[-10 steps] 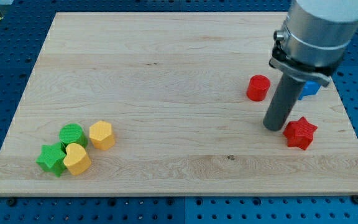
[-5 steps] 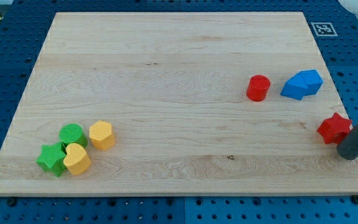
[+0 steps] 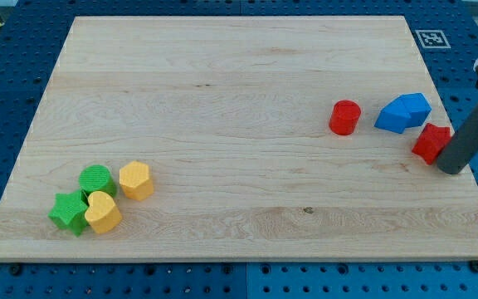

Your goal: Push the red blocks to the either side of the blue triangle

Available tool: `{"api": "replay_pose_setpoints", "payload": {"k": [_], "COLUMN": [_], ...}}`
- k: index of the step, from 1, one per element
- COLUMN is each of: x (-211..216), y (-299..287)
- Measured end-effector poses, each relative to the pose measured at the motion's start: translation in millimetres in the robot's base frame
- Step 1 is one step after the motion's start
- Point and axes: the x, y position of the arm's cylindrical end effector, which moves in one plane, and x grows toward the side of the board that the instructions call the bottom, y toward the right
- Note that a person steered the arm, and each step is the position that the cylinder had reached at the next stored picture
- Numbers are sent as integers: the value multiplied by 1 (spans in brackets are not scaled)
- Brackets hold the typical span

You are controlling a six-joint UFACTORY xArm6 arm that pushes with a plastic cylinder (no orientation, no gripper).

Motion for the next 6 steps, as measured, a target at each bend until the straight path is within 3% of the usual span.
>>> {"api": "replay_pose_setpoints", "payload": {"k": [4, 6], "x": [-61, -25], "y": [-1, -29]}}
